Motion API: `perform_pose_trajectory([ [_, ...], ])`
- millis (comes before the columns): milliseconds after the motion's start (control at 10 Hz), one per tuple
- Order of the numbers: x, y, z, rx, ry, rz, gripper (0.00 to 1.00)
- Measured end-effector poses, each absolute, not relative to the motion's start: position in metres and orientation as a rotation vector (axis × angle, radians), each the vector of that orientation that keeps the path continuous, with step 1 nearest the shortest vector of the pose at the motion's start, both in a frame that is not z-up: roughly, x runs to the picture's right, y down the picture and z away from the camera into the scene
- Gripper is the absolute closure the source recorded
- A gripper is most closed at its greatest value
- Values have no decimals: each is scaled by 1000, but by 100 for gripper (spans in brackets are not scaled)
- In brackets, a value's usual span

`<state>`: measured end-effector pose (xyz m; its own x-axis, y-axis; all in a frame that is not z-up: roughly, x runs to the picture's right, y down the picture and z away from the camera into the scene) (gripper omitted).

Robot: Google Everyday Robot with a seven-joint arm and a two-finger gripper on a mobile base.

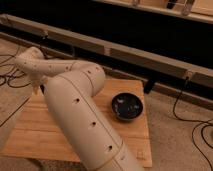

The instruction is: Place the eraser in the ceramic cup

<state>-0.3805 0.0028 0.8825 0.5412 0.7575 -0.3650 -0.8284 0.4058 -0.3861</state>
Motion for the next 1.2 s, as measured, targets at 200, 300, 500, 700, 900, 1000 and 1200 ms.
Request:
perform_pose_trajectory([
  [200, -383, 6, 890, -563, 153, 990, 48],
  [300, -383, 8, 892, -565, 163, 985, 56],
  [500, -384, 15, 896, -573, 186, 971, 78],
  [700, -381, 12, 887, -580, 209, 966, 95],
  [900, -377, -6, 870, -572, 208, 976, 100],
  [1000, -372, -19, 861, -559, 207, 986, 100],
  [1200, -353, -53, 845, -508, 205, 1026, 100],
])
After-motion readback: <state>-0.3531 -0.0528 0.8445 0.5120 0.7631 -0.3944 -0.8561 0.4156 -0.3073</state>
